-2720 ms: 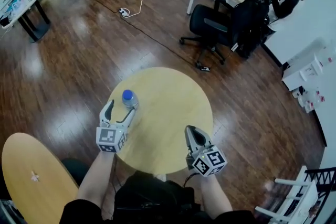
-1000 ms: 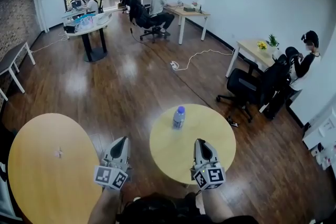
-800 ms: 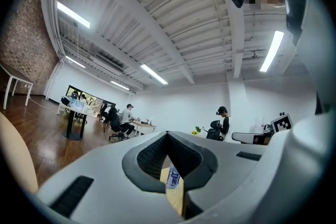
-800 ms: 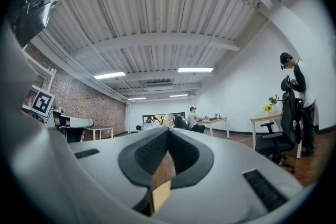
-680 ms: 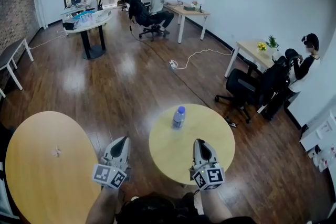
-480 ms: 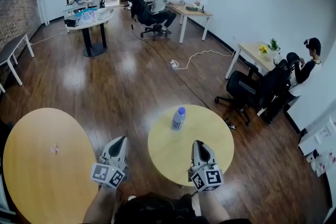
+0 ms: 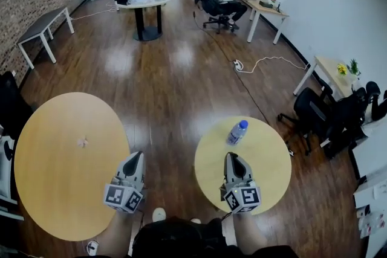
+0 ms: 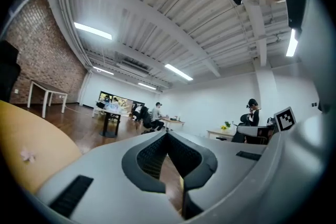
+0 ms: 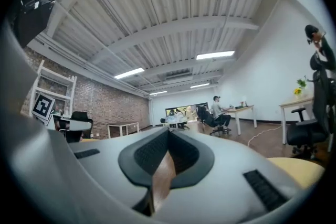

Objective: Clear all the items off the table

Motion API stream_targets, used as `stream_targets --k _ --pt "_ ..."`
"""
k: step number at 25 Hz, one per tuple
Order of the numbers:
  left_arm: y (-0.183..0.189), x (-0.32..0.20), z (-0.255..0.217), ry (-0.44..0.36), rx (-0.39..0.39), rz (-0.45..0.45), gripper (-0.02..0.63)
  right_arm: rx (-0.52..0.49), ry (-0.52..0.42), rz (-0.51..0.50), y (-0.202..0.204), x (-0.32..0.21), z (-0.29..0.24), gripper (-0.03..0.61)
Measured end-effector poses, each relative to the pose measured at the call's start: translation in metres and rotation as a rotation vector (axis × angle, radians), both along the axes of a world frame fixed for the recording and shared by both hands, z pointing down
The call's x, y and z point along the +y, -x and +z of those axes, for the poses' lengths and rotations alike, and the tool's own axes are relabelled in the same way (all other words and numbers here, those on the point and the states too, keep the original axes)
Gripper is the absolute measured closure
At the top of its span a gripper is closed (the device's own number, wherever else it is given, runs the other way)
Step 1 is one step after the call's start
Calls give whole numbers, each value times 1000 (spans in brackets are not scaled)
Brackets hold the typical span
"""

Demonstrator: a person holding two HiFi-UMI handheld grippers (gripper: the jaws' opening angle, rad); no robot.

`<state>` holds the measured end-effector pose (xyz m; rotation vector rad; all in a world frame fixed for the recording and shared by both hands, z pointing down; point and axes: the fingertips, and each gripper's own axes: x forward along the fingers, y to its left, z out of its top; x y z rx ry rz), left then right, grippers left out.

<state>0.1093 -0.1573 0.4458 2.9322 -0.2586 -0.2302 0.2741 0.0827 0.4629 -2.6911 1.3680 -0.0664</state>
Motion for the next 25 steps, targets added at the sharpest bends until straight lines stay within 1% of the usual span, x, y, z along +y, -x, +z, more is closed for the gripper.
stream_targets --k 3,6,8,11,14,19,23,25 --pt "50 -28 1 14 -14 -148 613 -9 8 -138 14 -48 -2 575" --pt "104 -52 -2 10 -28 -294 612 -8 4 -285 35 -101 -3 575" --pt "147 -72 1 12 -43 -392 612 14 18 -395 61 -144 -2 575" --pt "203 -105 14 46 -46 -511 613 62 57 -536 101 -202 -4 575" --pt "236 -128 22 66 -41 -570 614 71 71 -611 131 -239 -6 575" --pt "283 -167 15 45 -15 -598 613 74 105 -678 178 -300 -5 574" --pt "328 -199 18 69 -2 -656 612 92 137 -738 216 -351 -1 574" --pt "344 -211 22 77 -11 -695 612 89 155 -782 232 -373 4 574"
